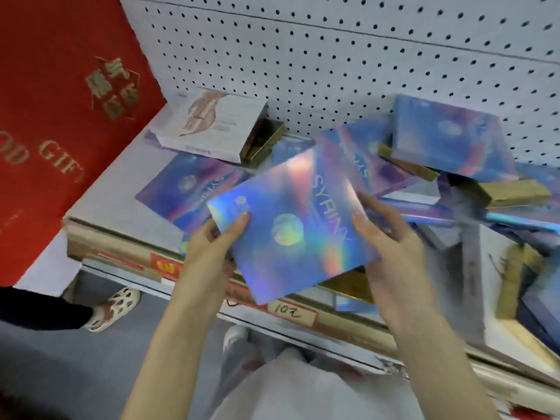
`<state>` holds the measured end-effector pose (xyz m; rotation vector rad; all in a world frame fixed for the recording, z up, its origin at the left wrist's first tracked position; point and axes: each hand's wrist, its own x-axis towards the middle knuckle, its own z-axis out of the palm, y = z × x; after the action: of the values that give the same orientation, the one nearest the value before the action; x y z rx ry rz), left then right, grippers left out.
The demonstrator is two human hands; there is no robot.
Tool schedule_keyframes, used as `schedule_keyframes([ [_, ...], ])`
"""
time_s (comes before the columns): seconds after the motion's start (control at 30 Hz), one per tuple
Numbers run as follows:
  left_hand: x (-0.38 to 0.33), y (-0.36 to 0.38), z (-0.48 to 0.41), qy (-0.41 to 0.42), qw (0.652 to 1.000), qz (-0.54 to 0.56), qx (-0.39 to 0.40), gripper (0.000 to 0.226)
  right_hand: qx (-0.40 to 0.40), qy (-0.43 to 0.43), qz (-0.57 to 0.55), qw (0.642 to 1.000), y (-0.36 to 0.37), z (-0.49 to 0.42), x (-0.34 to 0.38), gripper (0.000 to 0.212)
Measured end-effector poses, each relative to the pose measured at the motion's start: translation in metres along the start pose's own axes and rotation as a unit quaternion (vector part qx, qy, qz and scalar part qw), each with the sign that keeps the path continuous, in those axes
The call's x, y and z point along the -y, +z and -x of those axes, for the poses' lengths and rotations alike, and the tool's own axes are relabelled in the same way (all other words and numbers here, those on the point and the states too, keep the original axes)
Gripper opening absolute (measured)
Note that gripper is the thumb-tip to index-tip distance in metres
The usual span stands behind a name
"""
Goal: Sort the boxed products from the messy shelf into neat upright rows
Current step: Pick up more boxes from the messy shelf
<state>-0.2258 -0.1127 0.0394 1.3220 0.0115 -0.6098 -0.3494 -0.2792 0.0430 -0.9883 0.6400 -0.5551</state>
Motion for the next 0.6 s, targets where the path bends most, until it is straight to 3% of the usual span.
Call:
schedule_keyframes([
  [0.1, -0.020, -0.026, -0.024, -0.005, 0.998, 0.055, 0.015, 0.033, -0.027, 0.053, -0.174, 0.983, 0.054, 0.001, -0.023, 0.027],
  [0.17, -0.029, -0.038, -0.037, -0.018, 0.996, 0.085, 0.014, 0.035, -0.016, 0.054, -0.202, 0.978, 0.094, 0.006, -0.042, 0.032],
  [0.27, -0.037, -0.053, -0.056, -0.040, 0.995, 0.089, 0.027, 0.042, -0.055, 0.037, -0.146, 0.987, 0.150, 0.003, -0.071, 0.040],
  [0.37, -0.051, -0.074, -0.085, -0.021, 0.998, -0.003, 0.053, 0.040, -0.129, 0.030, -0.119, 0.984, 0.176, -0.016, -0.083, 0.039],
  [0.47, -0.073, -0.104, -0.138, 0.043, 0.998, -0.027, -0.038, 0.013, -0.184, -0.002, -0.065, 0.981, 0.171, -0.036, -0.078, 0.038],
  [0.53, -0.085, -0.119, -0.182, 0.078, 0.988, -0.069, -0.114, 0.010, -0.225, -0.041, -0.035, 0.973, 0.165, -0.043, -0.072, 0.040],
  [0.6, -0.092, -0.123, -0.217, 0.077, 0.979, -0.143, -0.127, 0.004, -0.249, -0.064, -0.035, 0.966, 0.161, -0.046, -0.068, 0.040],
])
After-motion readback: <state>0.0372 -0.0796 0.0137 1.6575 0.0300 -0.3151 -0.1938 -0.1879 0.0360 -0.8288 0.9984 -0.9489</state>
